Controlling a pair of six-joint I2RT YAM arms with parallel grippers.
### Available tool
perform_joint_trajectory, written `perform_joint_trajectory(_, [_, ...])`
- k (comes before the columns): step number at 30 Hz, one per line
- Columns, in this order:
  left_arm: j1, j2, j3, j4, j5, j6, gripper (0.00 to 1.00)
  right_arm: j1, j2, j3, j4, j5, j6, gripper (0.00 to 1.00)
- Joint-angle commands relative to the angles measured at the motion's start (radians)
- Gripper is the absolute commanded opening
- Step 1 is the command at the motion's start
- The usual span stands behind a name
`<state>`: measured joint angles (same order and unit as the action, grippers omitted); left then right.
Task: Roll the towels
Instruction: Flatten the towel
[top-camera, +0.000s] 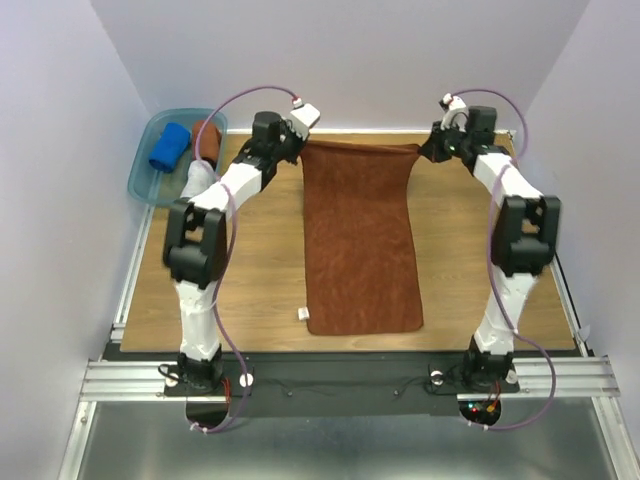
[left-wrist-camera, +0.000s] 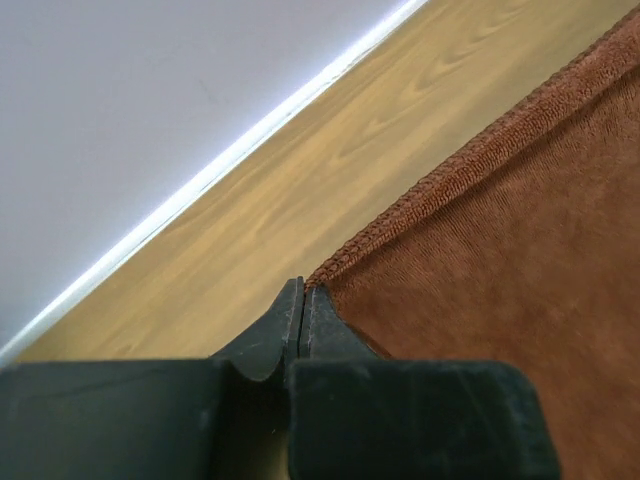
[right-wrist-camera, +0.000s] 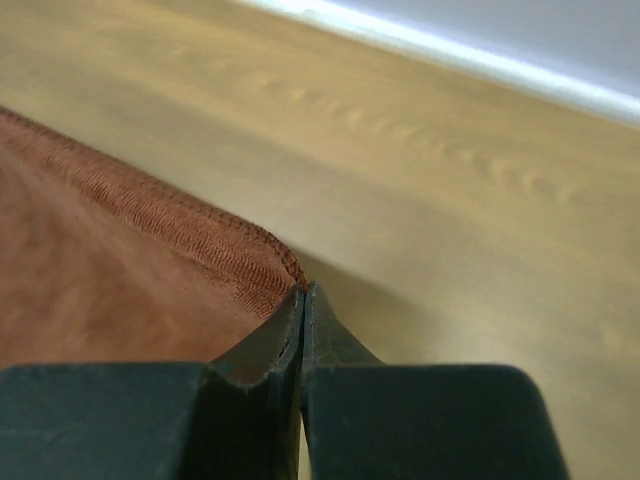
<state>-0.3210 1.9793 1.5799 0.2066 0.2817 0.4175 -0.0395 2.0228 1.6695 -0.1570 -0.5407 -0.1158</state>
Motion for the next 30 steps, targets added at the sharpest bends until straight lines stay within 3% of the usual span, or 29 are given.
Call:
perform_joint_trajectory(1, [0.072, 0.198, 0.273, 0.007, -0.088, 0.007, 0.00, -0.026, 0.254, 0.311, 0.096, 0.131, 0.022, 0.01])
perform_joint_trajectory(4, [0.080, 0.395, 0.579, -0.077, -0.064, 0.018, 0.00, -0.017, 0.448, 0.520, 0.074, 0.200, 0.048, 0.01])
perform_joint_trajectory(5, [0.080, 0.471, 0.632, -0.114, -0.059, 0.018, 0.06, -0.014, 0.477, 0.554, 0.071, 0.228, 0.050, 0.06])
perform_joint_trajectory(7, [0.077, 0.526, 0.718, -0.134, -0.081, 0.012, 0.32, -0.010, 0.522, 0.596, 0.066, 0.272, 0.051, 0.54])
perform_joint_trajectory(8, [0.077, 0.542, 0.750, -0.127, -0.138, -0.003, 0.62, -0.007, 0.536, 0.607, 0.066, 0.316, 0.057, 0.74])
perform_joint_trajectory(10, [0.079, 0.555, 0.749, -0.093, -0.221, -0.029, 0.99, -0.007, 0.530, 0.601, 0.065, 0.360, 0.077, 0.96])
perform_joint_trajectory(11, [0.080, 0.547, 0.737, -0.085, -0.236, -0.032, 0.99, -0.007, 0.499, 0.570, 0.065, 0.378, 0.073, 1.00])
perform_joint_trajectory(15, [0.095, 0.466, 0.680, -0.120, -0.273, -0.060, 0.99, -0.007, 0.330, 0.452, 0.033, 0.326, 0.015, 1.00])
perform_joint_trajectory(18, [0.099, 0.302, 0.528, -0.205, -0.185, -0.062, 0.99, 0.007, 0.182, 0.268, -0.056, 0.194, -0.103, 0.95])
perform_joint_trajectory(19, [0.099, 0.208, 0.484, -0.251, -0.064, -0.037, 0.99, 0.012, 0.100, 0.206, -0.150, 0.138, -0.158, 0.90])
perform_joint_trajectory(22, [0.091, 0.037, 0.323, -0.430, 0.066, -0.036, 0.96, 0.036, -0.004, 0.139, -0.359, 0.061, -0.240, 0.75])
perform_joint_trajectory(23, [0.089, 0.003, 0.257, -0.475, 0.123, -0.064, 0.91, 0.064, -0.025, 0.087, -0.406, 0.026, -0.260, 0.72])
perform_joint_trajectory(26, [0.080, -0.092, 0.178, -0.631, 0.183, -0.098, 0.72, 0.124, -0.096, -0.008, -0.528, 0.012, -0.315, 0.53])
perform_joint_trajectory(28, [0.079, -0.169, 0.038, -0.676, 0.206, -0.126, 0.65, 0.173, -0.142, -0.115, -0.578, 0.016, -0.347, 0.42])
perform_joint_trajectory(30, [0.079, -0.255, -0.032, -0.667, 0.220, -0.141, 0.64, 0.203, -0.167, -0.223, -0.601, 0.022, -0.354, 0.31])
